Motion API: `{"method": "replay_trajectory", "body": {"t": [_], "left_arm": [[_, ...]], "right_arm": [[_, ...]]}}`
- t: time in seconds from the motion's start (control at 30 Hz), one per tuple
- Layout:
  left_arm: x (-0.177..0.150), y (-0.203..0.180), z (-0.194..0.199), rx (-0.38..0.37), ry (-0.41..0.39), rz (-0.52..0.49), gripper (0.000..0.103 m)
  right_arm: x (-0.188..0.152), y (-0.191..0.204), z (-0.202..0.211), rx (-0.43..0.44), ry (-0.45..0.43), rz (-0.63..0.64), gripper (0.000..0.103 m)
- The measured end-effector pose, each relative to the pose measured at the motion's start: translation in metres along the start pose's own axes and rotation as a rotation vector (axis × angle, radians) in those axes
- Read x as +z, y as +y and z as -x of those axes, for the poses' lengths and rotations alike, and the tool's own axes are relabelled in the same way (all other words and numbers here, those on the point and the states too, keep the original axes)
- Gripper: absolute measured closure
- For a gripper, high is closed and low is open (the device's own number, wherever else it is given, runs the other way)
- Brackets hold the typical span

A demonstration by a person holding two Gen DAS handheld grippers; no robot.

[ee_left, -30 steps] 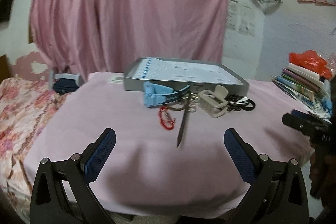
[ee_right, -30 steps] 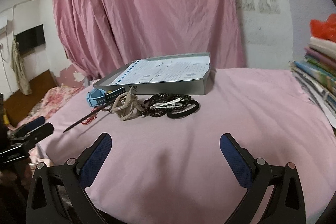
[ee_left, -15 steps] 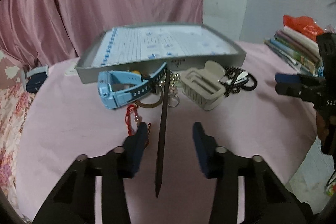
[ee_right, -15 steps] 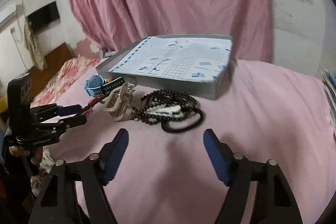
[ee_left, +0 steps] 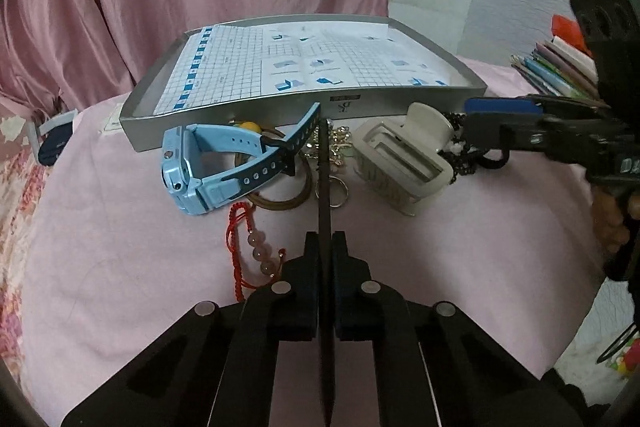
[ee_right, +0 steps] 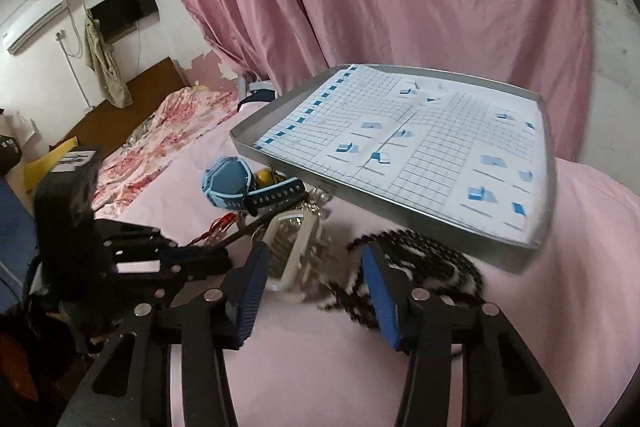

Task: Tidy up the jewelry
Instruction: 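Grasp the gold flower brooch with the left tool while the right tool grasps the beige claw clip, then carry both items into the grey tray and open both tools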

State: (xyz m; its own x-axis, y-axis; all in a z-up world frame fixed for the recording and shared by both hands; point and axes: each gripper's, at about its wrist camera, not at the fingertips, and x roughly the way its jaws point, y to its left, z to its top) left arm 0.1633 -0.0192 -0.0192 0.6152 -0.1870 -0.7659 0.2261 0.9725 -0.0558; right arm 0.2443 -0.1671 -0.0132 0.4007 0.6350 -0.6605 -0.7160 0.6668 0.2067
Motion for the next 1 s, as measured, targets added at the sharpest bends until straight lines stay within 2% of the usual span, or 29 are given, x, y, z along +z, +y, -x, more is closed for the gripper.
{"method": "replay_trajectory", "body": {"t": [0.1, 0.17, 0.3, 0.63, 1.0], "left_arm": [[0.000, 0.005, 0.002, -0.023, -0.012, 0.026, 0.099], [-0.002, 0.008, 0.005, -0.036, -0.026, 0.050, 0.099], [-0.006, 0.009, 0.018, -0.060, -0.062, 0.074, 0.099], [-0.017, -0.005, 0.053, -0.130, -0.137, 0.085, 0.099], [-0.001, -0.022, 0.078, -0.173, -0.232, 0.084, 0.100]], "right_arm": [[0.008, -0.002, -0.017, -0.007, 0.027, -0.026, 0.076], [0.008, -0.005, -0.022, -0.003, 0.038, -0.052, 0.096], [0.002, -0.009, -0.017, 0.016, 0.032, -0.074, 0.097], [-0.025, -0.001, 0.028, 0.044, -0.024, -0.071, 0.097], [-0.033, -0.009, 0.072, 0.049, -0.149, -0.132, 0.097]]}}
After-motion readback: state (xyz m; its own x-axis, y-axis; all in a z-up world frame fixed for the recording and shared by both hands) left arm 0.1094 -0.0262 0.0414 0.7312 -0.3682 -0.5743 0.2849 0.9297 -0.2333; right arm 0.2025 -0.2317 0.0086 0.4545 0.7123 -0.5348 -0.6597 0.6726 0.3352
